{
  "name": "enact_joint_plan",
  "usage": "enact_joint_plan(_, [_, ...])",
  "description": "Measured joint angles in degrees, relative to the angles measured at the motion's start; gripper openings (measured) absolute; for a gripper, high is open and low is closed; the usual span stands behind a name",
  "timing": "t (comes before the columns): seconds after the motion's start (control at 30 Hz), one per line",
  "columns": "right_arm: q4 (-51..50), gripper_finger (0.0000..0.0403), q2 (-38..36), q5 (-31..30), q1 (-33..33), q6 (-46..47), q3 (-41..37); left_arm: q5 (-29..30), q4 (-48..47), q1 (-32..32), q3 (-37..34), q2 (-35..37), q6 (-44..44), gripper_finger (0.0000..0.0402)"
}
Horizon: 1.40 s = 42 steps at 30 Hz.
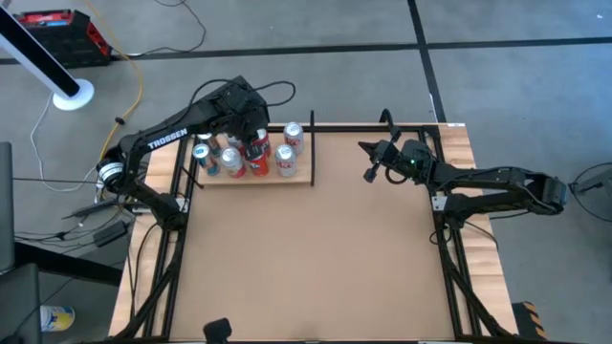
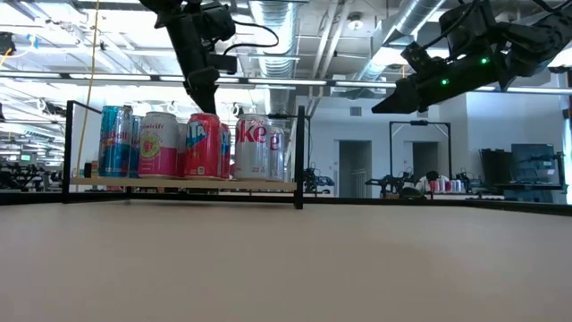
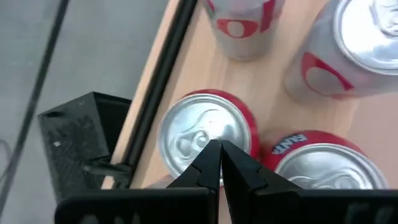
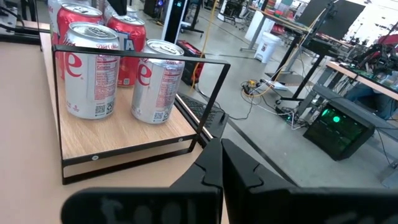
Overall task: Place canned beverage on shelf
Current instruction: Adjust the soda cans on the shelf
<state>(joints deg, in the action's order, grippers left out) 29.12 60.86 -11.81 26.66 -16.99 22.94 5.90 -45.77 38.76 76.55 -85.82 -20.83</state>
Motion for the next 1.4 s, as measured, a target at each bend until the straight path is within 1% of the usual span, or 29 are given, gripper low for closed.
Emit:
enact_joint_plan(0.07, [0.0,0.0021,0.0,0.0,0.0,0.0,0.0,-1.2,0.0,0.0,0.0,0.0,0.1,0.0])
enact_joint_plan(0.2, [0.0,0.0021,0.0,0.0,0.0,0.0,0.0,-1.0,-0.2,0.0,0.0,-0.5,0.5,0.0])
enact_joint_plan(0.47, [0.0,0.0021,0.0,0.0,0.0,0.0,0.0,0.5,0.1,-0.1,0.2,-2.3,-0.2,0.0])
enact_joint_plan(0.7, [0.1,0.0021,0.3,0.0,0.1,0.0,0.0,1.9,-0.2,-0.1,0.1,-2.2,-1.0,0.0])
enact_joint_plan(1.03, [0.0,0.0021,0.3,0.0,0.1,0.0,0.0,2.5,-0.2,-0.1,0.2,-2.1,-1.0,0.0])
enact_joint_plan(1.4, [0.0,0.0021,0.3,0.0,0.1,0.0,0.0,3.4,4.0,-1.8,0.2,-0.7,-2.3,0.0])
